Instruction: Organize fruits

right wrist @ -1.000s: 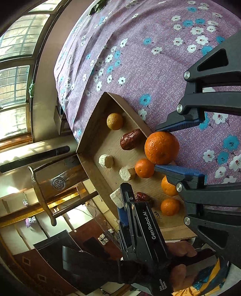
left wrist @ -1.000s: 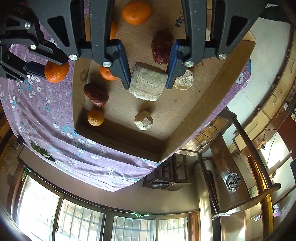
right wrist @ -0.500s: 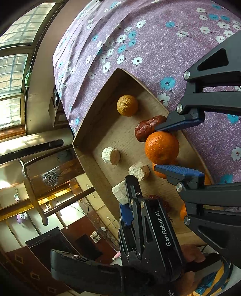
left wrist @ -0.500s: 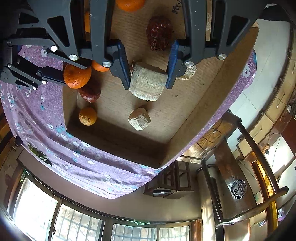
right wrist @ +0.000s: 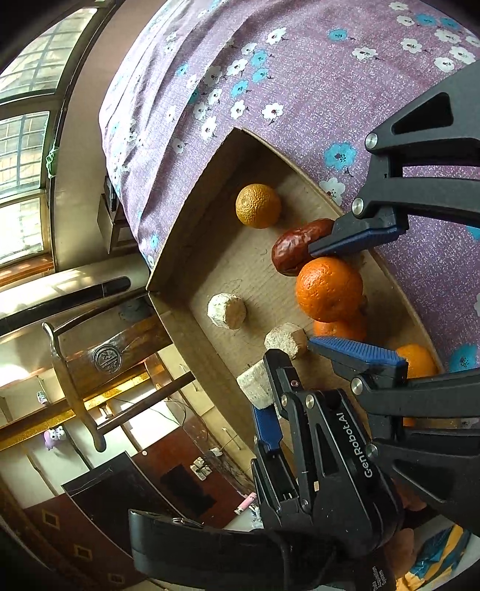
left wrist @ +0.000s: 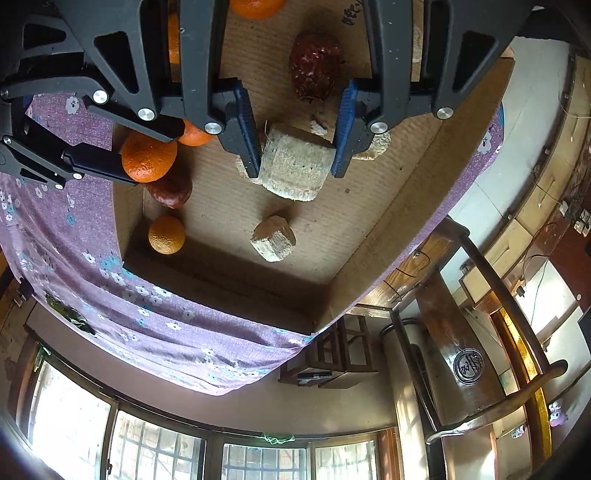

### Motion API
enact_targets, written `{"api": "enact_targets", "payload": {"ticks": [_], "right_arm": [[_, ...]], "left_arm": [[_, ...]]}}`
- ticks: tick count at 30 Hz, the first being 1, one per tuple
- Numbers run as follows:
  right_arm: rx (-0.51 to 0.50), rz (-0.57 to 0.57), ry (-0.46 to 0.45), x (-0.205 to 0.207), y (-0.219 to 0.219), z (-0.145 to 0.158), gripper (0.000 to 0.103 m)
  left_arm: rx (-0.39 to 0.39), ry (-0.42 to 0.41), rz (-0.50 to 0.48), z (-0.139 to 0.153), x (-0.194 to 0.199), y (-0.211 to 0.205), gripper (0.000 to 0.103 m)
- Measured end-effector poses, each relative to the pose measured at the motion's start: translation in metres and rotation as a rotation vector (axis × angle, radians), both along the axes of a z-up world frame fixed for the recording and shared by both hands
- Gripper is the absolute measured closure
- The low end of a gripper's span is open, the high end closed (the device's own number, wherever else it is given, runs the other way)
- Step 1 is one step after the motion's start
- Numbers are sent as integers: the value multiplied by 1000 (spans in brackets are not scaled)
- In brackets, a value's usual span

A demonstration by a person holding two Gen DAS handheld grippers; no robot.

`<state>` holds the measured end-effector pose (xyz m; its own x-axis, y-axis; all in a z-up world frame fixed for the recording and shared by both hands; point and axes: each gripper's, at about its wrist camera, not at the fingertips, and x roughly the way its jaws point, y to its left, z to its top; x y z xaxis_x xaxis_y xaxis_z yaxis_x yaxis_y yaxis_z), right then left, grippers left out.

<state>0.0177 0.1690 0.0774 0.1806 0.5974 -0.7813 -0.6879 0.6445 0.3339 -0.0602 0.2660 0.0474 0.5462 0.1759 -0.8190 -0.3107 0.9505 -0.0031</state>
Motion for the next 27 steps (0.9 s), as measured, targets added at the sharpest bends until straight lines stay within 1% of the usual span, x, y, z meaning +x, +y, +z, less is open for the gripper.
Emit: {"api": "enact_targets", "payload": {"ticks": [1, 3, 5, 6, 7, 8, 10, 12, 14, 17, 19, 21, 24, 27], "right_arm": [[0, 1, -2, -1, 0, 1, 52], [0, 0, -4, -3, -1, 2, 51], [5, -3, -2, -5, -3, 4, 51], [6, -6, -4, -6, -4, 5, 51], [9, -10, -5, -6, -6, 6, 51], [10, -15, -6, -6, -7, 7, 50], [21, -25, -7, -7, -12, 9, 49], [32, -33, -7, -8, -15, 11, 44], [40, -47, -17, -11, -19, 15, 42], [52, -64, -35, -17, -24, 21, 41], [46, -85, -61, -21, -27, 25, 37], [39, -111, -100, -27, -30, 31, 26], [28, -144, -143, -33, -36, 36, 20], [23, -172, -154, -36, -41, 37, 16]], "left_arm": [[-1, 0, 2, 0, 0, -1, 66], [-3, -3, 6, 1, -1, 0, 60], [-1, -14, 14, 2, -4, 1, 49], [3, -21, 21, 4, -5, 2, 45], [4, -27, 29, 5, -7, 3, 36], [1, -35, 36, 6, -8, 5, 30], [-7, -48, 43, 8, -12, 7, 27], [4, -53, 50, 10, -15, 7, 25], [18, -63, 57, 12, -18, 5, 21], [38, -89, 71, 16, -25, 2, 18], [47, -108, 76, 19, -29, 0, 16], [50, -123, 79, 22, -33, -3, 13], [63, -140, 84, 24, -39, -8, 12], [64, -149, 81, 24, -44, -12, 12]]}}
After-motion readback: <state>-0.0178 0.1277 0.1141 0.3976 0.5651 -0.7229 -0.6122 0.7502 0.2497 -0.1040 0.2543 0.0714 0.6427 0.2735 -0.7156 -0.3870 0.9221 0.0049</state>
